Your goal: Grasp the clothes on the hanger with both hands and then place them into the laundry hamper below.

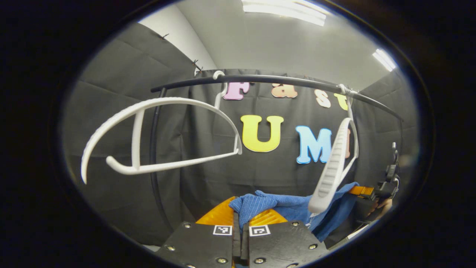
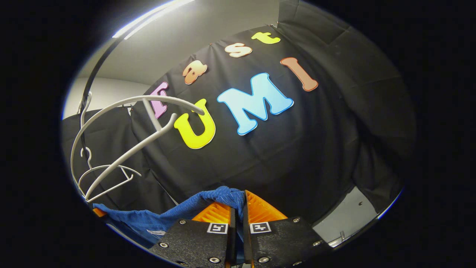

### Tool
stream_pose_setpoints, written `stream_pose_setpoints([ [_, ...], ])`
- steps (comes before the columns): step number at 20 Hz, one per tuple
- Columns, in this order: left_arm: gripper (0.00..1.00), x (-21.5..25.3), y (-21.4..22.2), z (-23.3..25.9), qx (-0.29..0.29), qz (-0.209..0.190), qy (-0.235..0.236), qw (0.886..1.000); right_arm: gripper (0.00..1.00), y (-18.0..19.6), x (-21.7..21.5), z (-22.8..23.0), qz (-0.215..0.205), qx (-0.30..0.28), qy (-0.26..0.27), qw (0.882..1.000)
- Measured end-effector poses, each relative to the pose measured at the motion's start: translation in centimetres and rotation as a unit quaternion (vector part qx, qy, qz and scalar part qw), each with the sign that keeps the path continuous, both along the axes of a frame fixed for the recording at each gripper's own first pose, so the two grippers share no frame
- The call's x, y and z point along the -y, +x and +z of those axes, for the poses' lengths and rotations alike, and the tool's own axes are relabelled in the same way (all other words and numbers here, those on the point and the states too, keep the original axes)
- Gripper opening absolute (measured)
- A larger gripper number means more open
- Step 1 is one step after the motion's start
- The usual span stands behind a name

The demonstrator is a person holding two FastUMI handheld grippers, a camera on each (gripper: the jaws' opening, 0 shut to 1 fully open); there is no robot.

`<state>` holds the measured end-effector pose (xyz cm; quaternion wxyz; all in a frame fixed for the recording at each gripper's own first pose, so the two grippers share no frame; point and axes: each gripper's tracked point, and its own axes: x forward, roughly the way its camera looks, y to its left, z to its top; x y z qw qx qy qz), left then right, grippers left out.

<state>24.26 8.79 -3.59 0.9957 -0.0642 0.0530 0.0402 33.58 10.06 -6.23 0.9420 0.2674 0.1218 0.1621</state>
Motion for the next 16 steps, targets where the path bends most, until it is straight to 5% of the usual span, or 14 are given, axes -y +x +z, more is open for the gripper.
stream_pose_setpoints([
  [16, 0.01, 5.9, -13.4, 3.3, 0.043, -0.071, -0.019, 0.996, 0.07, -17.3, -1.4, 4.1, 0.02, 0.038, -0.028, 0.999],
])
